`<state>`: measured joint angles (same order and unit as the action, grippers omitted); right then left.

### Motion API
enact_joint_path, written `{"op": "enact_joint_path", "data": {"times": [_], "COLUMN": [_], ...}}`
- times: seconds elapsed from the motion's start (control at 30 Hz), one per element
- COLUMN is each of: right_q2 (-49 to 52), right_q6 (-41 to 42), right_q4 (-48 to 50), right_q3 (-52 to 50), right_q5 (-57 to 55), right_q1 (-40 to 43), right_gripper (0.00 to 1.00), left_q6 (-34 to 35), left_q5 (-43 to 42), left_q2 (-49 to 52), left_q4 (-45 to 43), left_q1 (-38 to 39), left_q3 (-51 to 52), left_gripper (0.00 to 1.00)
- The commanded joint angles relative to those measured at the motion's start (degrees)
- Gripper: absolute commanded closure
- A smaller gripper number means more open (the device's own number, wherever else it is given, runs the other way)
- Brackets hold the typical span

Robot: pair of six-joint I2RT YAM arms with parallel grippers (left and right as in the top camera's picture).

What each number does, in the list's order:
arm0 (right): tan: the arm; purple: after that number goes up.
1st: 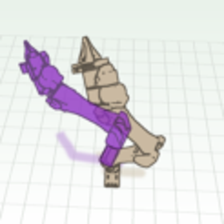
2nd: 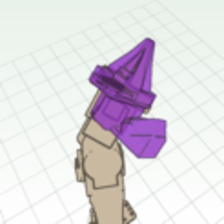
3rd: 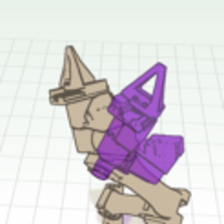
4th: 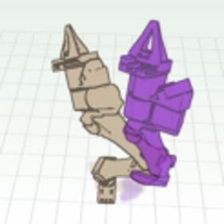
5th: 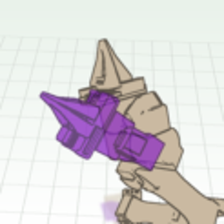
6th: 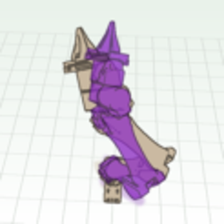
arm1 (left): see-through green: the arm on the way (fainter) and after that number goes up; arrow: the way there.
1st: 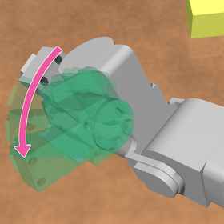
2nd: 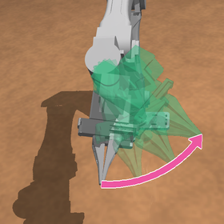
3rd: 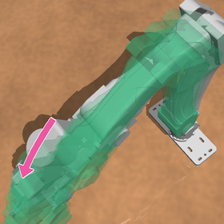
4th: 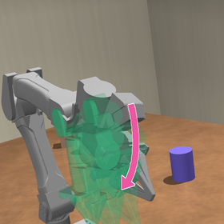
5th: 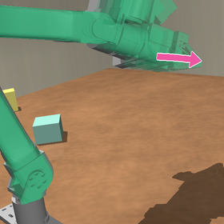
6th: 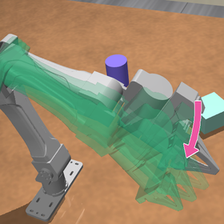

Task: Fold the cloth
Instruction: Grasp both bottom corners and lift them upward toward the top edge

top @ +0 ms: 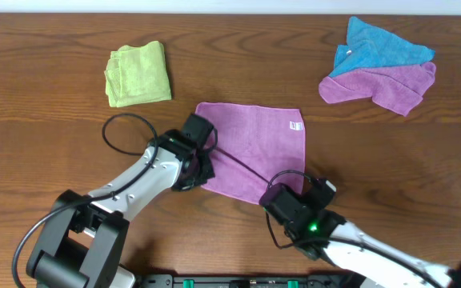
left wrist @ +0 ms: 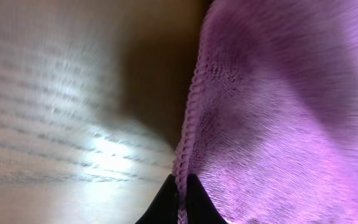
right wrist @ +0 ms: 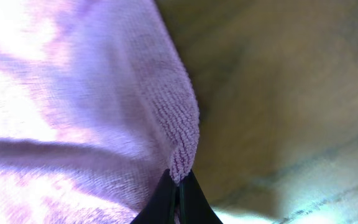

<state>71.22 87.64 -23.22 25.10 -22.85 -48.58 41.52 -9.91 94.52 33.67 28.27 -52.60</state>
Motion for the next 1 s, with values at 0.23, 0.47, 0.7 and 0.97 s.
{"op": "enact_joint_path", "data": {"times": [0.23, 0.47, 0.7, 0.97], "right_q2": [-4.9, -4.87, -2.45, 8.28], "right_q6": [-12.98, -13.14, -19.21, -19.61], "right_q4": [-3.37, -0.44, 7.98, 16.44], "right_q3": [-0.02, -0.02, -0.04, -0.04], "right_q5": [0.33, -2.82, -5.51, -5.86], "right_q1": [3.19, 3.19, 3.3, 3.3], "right_gripper": [0.98, 0.97, 0.94, 0.91], "left_q6": [-1.7, -1.66, -1.62, -1.64], "left_q5": [-8.15, -9.64, -9.62, -9.38], "left_q2": [0.26, 0.26, 0.26, 0.26], "left_q4": [14.62, 15.58, 13.05, 12.72], "left_q1": [-0.11, -0.11, -0.11, -0.11], "left_q3": [-3.61, -3.61, -3.61, -3.61], "left_gripper": [0.94, 0.94, 0.94, 0.94]}}
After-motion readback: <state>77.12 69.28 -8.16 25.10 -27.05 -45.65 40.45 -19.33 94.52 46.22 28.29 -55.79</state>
